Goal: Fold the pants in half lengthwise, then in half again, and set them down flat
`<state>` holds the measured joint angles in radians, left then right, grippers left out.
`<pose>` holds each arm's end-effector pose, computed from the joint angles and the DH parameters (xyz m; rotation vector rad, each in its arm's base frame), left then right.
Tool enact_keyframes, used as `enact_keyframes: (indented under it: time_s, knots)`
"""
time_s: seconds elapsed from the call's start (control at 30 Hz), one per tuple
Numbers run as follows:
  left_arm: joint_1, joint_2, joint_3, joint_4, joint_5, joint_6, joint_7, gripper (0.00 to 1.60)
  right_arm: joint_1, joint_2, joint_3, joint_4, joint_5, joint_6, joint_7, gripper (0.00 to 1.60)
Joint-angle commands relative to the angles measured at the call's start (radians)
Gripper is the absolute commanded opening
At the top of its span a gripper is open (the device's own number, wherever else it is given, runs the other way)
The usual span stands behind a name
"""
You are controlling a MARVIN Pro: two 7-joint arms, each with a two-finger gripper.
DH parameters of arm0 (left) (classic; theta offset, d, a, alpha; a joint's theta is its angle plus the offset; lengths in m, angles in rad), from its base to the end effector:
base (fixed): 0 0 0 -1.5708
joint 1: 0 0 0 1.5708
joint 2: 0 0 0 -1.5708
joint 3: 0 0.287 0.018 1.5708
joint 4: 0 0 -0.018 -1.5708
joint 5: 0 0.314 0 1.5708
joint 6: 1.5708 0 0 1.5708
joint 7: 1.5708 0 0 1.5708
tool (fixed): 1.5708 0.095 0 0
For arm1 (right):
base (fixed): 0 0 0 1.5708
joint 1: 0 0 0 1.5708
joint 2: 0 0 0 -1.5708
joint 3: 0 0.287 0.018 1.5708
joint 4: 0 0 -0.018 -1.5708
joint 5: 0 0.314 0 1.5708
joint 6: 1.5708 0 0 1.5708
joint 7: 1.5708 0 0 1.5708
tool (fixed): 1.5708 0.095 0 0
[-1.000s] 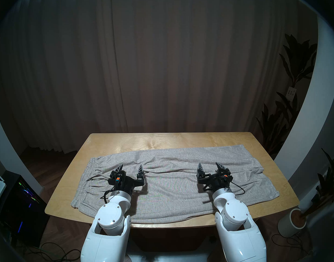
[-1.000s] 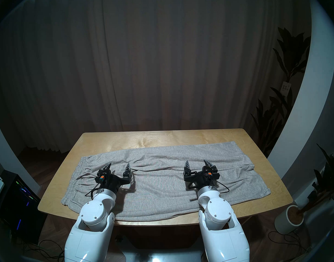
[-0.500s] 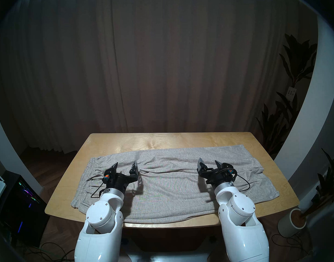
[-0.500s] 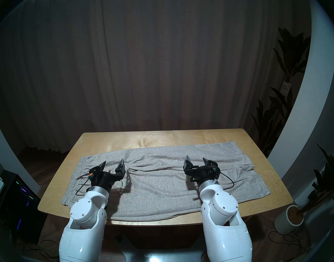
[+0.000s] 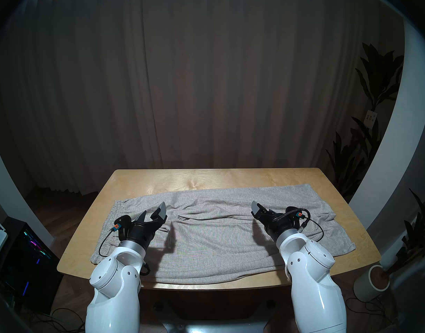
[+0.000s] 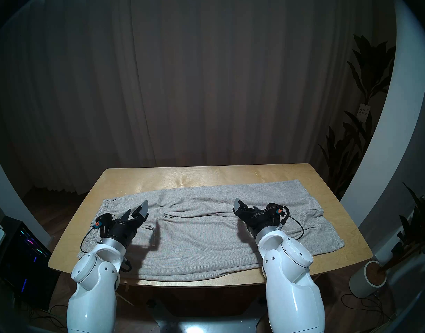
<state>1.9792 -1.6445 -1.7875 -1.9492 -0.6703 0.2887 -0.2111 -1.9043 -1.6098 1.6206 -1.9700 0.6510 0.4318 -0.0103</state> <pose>0.3009 0.0431 -0.3113 1.9400 0.5937 1.6336 0.3265 0.0100 -0.3009 -2.0944 0.5280 -1.4654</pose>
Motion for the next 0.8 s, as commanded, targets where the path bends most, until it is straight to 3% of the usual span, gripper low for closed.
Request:
enact_keyframes:
  time_s: [0.0,0.03,0.07,0.2,0.23,0.3,0.47,0.6,0.77]
  knots:
    - [0.019,-0.021,-0.044,-0.060,-0.120,0.068,-0.037,1.60,-0.004,-0.027,0.050,-0.059,0.182,0.080,-0.008,1.60]
    - [0.019,-0.021,-0.044,-0.060,-0.120,0.068,-0.037,1.60,-0.004,-0.027,0.050,-0.059,0.182,0.080,-0.008,1.60]
    - [0.024,-0.025,-0.051,-0.064,-0.145,0.085,-0.040,1.60,-0.001,-0.032,0.071,-0.057,0.243,0.106,-0.013,1.60]
    - [0.036,-0.033,-0.073,-0.077,-0.196,0.122,-0.047,1.60,0.002,-0.041,0.112,-0.056,0.356,0.154,-0.031,1.60]
    - [0.036,-0.033,-0.073,-0.077,-0.196,0.122,-0.047,1.60,0.002,-0.041,0.112,-0.056,0.356,0.154,-0.031,1.60]
    - [0.041,-0.041,-0.091,-0.084,-0.241,0.155,-0.052,1.60,0.002,-0.046,0.136,-0.057,0.446,0.191,-0.045,1.60]
    - [0.046,-0.051,-0.113,-0.092,-0.297,0.199,-0.055,1.60,0.000,-0.050,0.157,-0.059,0.556,0.238,-0.061,1.60]
    - [0.048,-0.064,-0.149,-0.093,-0.379,0.261,-0.054,1.60,-0.004,-0.056,0.178,-0.057,0.704,0.293,-0.096,1.60]
    - [0.047,-0.076,-0.183,-0.089,-0.448,0.308,-0.052,1.60,-0.008,-0.058,0.196,-0.046,0.808,0.323,-0.128,1.60]
